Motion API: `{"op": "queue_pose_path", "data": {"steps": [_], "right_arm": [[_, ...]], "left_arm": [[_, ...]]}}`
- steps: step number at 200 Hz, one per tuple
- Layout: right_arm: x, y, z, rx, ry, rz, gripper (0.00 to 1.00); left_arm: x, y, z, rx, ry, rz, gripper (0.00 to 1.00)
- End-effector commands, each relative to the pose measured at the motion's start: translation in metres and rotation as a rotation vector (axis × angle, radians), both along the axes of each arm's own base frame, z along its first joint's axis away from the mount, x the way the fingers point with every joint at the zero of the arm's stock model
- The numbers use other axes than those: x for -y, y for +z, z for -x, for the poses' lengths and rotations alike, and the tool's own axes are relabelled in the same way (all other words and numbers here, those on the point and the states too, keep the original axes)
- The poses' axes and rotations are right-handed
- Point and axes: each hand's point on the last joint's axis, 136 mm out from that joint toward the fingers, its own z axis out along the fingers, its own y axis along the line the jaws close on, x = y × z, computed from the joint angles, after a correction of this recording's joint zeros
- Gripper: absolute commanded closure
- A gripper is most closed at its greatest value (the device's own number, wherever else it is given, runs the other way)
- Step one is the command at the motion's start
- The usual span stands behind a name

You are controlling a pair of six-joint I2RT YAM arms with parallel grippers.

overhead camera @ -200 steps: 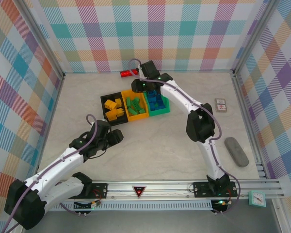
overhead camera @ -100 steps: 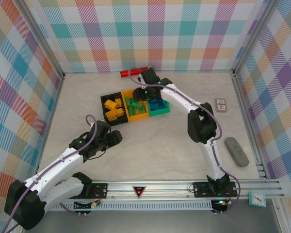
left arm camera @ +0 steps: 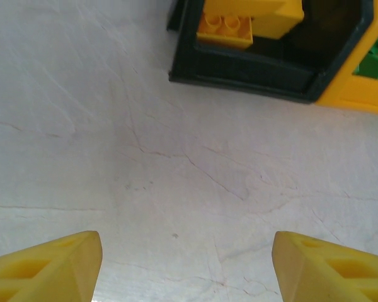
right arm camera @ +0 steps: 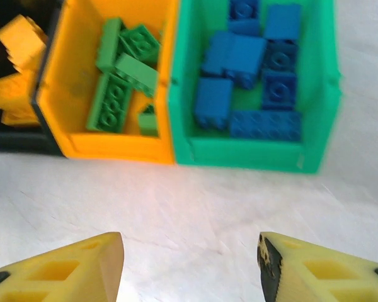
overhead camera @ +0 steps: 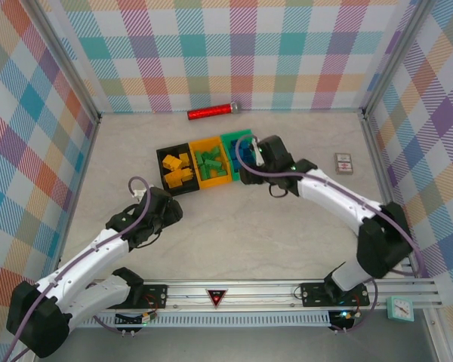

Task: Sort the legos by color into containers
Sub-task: Reset both arms

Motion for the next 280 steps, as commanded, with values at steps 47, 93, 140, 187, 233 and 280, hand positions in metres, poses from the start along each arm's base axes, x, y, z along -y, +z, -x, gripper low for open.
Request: {"op": "queue_pose_path", "data": {"steps": [47,93,140,187,233,280], "right_arm": [[0.091,0.033,0.022,0.248,-0.196,0.078,0.32],[0.15,0.049,0.016,0.312,-0.369,0.056,0.19],[0.218,0.047,0.0,0.458,-0.652,0.123,0.08],[0.263,0.012,-0.016,0.475,-0.78,0.138,0.01],[0.246,-0.027,-0.043,0.511,-0.597,0.198,0.01],[0.219,-0.059,-0.052,0.515,-0.441,0.13,0.01]], "left_arm": [[-0.056,0.037,-0.021,0.086,0.18,-0.174,0.29],[-0.096,0.065,-0.028,0.177,0.331,-0.305,0.04],[-0.12,0.079,-0.042,0.304,0.395,-0.451,0.0],[-0.125,0.061,-0.065,0.327,0.315,-0.595,0.0],[-0.13,0.023,-0.086,0.417,0.265,-0.531,0.0],[-0.125,0.012,-0.106,0.507,0.168,-0.538,0.0]]}}
